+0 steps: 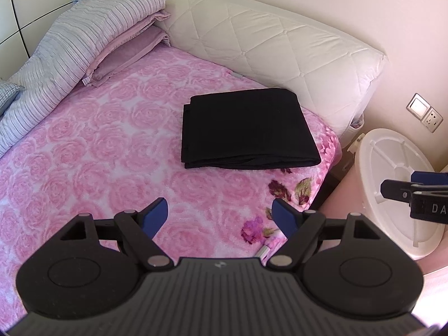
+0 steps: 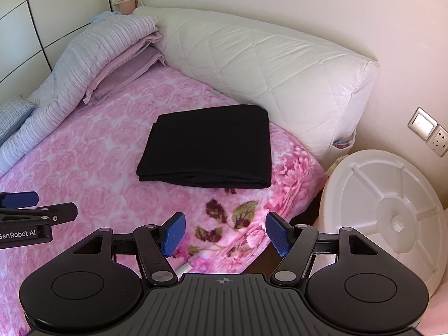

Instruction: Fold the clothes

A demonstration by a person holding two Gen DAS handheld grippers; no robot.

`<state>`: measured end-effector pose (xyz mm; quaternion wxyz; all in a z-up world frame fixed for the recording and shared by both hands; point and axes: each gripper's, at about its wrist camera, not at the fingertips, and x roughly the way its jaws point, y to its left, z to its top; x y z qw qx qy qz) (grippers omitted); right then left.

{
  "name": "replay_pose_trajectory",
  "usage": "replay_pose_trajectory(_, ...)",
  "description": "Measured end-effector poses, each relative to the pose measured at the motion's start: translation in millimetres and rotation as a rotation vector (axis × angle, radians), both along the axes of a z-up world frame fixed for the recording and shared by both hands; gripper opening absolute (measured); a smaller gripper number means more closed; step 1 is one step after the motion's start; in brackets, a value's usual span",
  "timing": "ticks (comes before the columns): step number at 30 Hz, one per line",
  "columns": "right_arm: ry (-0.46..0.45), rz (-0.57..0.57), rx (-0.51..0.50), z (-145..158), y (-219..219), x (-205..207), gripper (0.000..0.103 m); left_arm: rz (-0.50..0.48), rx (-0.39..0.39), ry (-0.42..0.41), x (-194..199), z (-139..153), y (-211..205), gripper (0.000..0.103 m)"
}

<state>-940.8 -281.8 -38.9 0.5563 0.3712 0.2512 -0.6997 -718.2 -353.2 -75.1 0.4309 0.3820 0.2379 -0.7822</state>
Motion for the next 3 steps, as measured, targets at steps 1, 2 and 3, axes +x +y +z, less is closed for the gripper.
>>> replay_pose_trajectory(1, 0.0, 0.001, 0.001, -0.1, 0.2, -0.3, 0.067, 0.002, 0.0, 0.002, -0.3, -0.2, -0.1, 0.079)
replay_pose_trajectory(2, 0.0, 0.001, 0.002, -0.5, 0.5, -0.4, 0.067, 0.008, -0.002, 0.002, -0.3, -0.7, 0.0, 0.079)
replay_pose_trajectory(3, 0.001, 0.001, 0.004, -0.9, 0.8, -0.6, 0.067, 0.012, -0.005, -0.002, -0.1, -1.4, 0.6, 0.079)
